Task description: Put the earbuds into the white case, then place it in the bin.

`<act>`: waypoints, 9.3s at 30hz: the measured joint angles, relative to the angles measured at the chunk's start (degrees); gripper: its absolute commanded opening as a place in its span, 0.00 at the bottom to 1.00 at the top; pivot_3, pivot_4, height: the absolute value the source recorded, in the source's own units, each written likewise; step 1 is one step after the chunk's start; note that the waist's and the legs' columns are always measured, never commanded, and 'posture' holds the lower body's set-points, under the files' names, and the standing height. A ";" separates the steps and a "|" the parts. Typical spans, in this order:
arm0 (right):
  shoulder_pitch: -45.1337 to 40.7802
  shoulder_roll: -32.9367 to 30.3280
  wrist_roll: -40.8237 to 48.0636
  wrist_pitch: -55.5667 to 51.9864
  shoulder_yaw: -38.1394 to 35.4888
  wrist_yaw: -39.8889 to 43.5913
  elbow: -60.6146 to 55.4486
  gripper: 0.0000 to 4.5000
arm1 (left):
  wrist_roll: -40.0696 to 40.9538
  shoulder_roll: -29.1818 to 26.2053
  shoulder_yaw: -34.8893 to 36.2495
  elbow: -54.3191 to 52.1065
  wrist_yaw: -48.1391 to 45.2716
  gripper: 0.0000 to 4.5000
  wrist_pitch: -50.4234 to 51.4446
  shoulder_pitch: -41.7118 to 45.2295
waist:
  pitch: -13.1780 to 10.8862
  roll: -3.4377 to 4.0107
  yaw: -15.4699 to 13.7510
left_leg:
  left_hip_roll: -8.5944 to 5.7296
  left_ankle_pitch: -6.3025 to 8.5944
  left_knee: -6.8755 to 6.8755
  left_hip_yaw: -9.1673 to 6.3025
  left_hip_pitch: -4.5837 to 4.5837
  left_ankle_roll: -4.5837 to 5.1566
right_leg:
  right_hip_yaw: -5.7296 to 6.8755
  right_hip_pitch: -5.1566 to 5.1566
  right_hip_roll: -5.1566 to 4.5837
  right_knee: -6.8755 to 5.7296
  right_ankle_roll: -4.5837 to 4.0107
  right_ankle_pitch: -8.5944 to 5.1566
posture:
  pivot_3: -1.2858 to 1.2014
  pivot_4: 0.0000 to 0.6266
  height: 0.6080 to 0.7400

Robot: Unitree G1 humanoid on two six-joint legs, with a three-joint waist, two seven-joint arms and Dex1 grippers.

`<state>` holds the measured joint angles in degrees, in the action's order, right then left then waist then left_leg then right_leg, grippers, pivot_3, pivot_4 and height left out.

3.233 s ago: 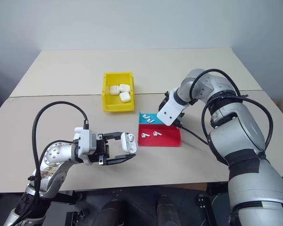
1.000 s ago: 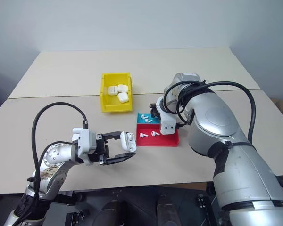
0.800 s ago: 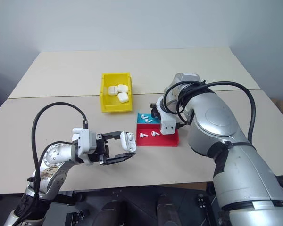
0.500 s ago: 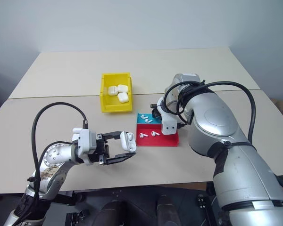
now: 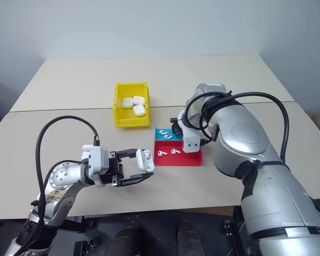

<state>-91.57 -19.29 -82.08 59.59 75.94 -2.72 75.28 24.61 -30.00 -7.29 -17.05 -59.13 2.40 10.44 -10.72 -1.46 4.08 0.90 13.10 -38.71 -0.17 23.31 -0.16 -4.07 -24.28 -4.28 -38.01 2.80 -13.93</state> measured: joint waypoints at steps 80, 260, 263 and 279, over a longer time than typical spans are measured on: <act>0.32 0.80 1.94 -2.29 -1.74 3.11 0.49 0.00 | -0.33 0.18 0.00 1.19 0.11 0.61 -0.87 0.47 | 0.00 0.00 0.02 | 0.00 0.00 0.04 0.00 0.01 0.00 | 0.00 -0.03 0.00 0.00 -0.02 -0.01 | 0.52 0.24 1.00; 31.62 -13.96 92.17 -81.82 -82.83 77.78 -55.22 0.15 | 10.79 1.94 2.61 -2.45 1.02 0.61 9.87 8.61 | -0.07 0.00 -1.32 | 0.03 0.00 -0.04 -0.20 0.35 0.00 | 0.13 0.04 -0.01 0.28 0.12 0.04 | 0.52 0.24 1.00; 38.38 -13.77 108.20 -100.01 -93.59 70.72 -75.29 0.15 | 13.80 2.08 2.84 -2.40 1.09 0.61 13.48 13.46 | -0.07 0.00 -1.90 | 0.02 0.00 -0.11 -0.37 0.45 0.01 | 0.24 0.06 0.01 0.31 0.12 0.03 | 0.52 0.24 1.00; 61.71 -8.74 158.28 -114.82 -102.57 39.94 -108.58 0.15 | 15.26 3.04 2.07 -0.89 -3.39 0.61 17.46 21.56 | -0.05 -0.04 -1.68 | -0.03 -0.03 -0.14 -0.28 0.43 0.06 | 0.22 0.24 0.06 0.45 0.25 0.03 | 0.52 0.24 1.00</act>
<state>-29.86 -28.02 76.20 -55.23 -26.63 37.23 -33.30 39.87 -26.97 -5.22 -17.94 -62.52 19.86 32.00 -10.77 -1.50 2.40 0.87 13.06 -38.85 -0.45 23.74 -0.09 -3.84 -24.04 -4.22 -37.56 3.05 -13.90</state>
